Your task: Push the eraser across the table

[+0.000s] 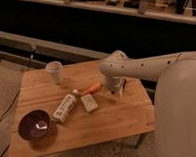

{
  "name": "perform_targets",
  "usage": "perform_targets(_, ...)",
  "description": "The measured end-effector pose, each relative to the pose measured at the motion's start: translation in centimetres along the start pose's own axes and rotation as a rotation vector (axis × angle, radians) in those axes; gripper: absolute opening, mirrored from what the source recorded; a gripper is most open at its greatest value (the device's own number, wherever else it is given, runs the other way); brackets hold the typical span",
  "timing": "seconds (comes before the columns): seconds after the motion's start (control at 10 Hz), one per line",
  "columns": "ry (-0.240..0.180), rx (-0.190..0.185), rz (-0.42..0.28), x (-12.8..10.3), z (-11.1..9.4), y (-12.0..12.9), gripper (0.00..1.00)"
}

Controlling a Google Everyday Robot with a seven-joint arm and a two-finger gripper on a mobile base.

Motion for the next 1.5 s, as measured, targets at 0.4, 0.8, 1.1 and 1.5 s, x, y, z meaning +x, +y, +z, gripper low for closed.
perform_targets(0.4,0.011,-0.006,0.029,-0.2,1.5,-2.0,0.58)
perform_targets(0.8,0.021,-0.002,0.037,-0.1,2.1,-2.7,0.21)
perform_targets(1.1,0.026,0.001,0.031,-0.1,2.4,-2.8,0.0)
perform_targets(1.5,0.023,0.017,0.004,-1.0,2.5,-2.5,0.0)
